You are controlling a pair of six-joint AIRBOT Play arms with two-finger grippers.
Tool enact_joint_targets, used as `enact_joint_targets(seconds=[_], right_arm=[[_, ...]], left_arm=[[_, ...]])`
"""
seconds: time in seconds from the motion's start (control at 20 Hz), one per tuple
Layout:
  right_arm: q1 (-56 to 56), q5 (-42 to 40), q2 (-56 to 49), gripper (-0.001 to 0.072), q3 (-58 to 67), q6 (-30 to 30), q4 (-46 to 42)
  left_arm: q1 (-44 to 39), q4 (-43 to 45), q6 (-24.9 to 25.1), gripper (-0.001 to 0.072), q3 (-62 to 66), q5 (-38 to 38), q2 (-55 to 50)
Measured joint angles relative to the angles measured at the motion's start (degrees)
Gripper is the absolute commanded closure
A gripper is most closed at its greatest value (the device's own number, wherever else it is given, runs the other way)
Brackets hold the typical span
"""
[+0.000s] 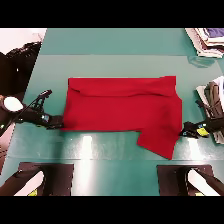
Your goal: Fold the shirts.
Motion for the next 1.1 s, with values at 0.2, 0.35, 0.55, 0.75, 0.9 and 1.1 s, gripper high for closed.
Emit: enact_joint_targets(seconds=[0.2,0.35,0.55,0.75,0.9,1.1], right_arm=[[0.24,5.51,13.64,0.0699,-2.67,0.92,-2.34],[0.26,7.91,20.98,0.07,-1.2,2.14,-3.08],[1.16,7.63,18.49,0.0699,5.44,2.78,-3.41],[5.79,1.64,7.19,0.07,13.94,3.04,-3.54],[9.25,-1.77,-2.51,0.0699,21.11,3.1,-3.61],[11.85,-4.26,-14.27,0.0698,30.82,3.26,-3.58]], left_arm=[[0.02,4.9,-1.46,0.0682,-4.66,-7.19,10.43],[0.02,4.17,-2.84,0.0684,-5.25,-9.35,14.36],[0.02,0.61,-4.11,0.0684,-2.34,-2.21,15.98],[0.0,-0.72,-4.74,0.0683,0.96,6.49,11.61],[0.0,-1.57,-4.83,0.0683,4.02,11.02,3.43],[0.0,-3.32,-4.9,0.0682,10.47,15.43,-9.42]])
